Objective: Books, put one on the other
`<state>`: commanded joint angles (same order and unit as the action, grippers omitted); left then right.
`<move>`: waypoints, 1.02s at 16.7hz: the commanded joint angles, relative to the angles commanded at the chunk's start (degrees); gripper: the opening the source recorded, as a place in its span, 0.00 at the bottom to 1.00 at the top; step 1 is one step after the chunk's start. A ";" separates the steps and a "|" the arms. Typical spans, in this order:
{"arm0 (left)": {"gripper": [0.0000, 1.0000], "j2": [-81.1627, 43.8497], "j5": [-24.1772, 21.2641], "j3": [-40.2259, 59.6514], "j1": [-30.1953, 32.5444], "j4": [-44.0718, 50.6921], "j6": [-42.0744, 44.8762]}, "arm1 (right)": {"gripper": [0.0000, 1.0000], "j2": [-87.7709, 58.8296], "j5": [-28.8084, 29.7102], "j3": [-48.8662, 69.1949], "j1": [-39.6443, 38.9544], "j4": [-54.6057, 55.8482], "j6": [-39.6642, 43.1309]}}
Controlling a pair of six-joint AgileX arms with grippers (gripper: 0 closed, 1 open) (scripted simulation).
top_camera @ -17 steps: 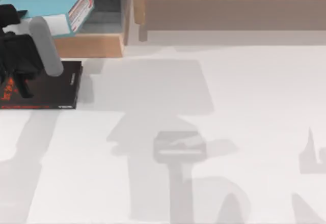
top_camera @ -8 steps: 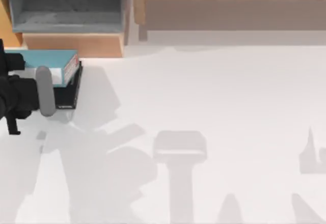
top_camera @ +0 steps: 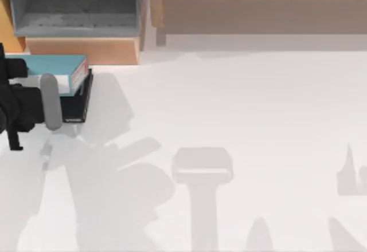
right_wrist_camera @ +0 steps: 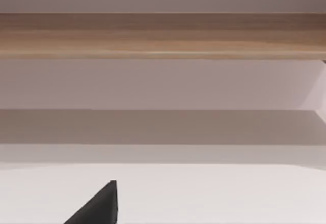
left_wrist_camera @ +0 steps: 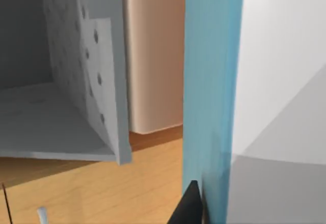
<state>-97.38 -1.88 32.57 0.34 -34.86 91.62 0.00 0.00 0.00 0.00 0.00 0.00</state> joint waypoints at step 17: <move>0.98 -0.29 0.00 0.16 -0.05 -0.10 0.00 | 1.00 0.00 0.00 0.00 0.00 0.00 0.00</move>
<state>-97.67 -1.88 32.73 0.29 -34.96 91.62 0.00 0.00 0.00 0.00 0.00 0.00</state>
